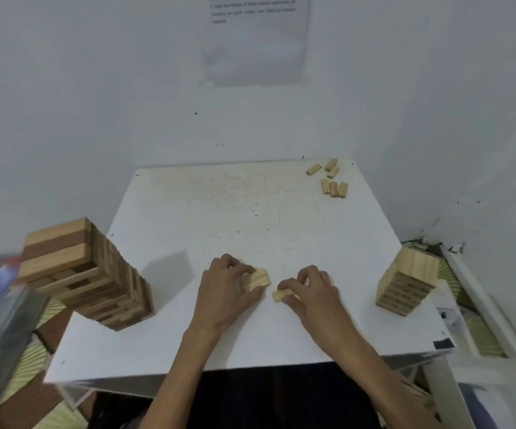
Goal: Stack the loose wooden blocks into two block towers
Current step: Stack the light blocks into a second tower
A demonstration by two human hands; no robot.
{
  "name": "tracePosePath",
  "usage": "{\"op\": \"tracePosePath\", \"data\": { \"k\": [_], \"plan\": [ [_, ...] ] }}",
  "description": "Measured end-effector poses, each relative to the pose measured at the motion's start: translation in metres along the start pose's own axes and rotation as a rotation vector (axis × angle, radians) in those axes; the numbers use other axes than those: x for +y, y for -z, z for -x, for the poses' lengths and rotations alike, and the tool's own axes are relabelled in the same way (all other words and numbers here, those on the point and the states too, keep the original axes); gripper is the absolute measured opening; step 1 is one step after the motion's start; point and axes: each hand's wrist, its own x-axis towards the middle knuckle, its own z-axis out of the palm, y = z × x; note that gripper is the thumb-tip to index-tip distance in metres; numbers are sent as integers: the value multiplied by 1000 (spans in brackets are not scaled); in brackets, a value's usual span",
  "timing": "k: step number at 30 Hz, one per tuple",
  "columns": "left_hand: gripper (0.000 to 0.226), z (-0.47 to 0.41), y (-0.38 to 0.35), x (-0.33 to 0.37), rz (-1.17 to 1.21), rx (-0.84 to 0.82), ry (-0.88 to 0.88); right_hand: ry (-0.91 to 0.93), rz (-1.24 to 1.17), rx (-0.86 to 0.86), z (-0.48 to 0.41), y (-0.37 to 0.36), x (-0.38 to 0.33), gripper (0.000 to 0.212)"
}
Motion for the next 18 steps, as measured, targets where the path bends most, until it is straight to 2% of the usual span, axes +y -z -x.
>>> {"op": "tracePosePath", "data": {
  "k": [3,9,14,18],
  "plan": [
    [43,9,-3,3,31,-27,9,21,-69,-3,12,-1,2,22],
    [43,23,-3,1,153,-65,-6,-3,-54,-82,16,3,-2,40],
    [87,34,-6,5,53,-98,-72,-17,-26,-166,12,12,-5,65],
    [70,30,-9,5,91,-88,-57,53,50,-274,-3,18,-6,69]
  ]
}}
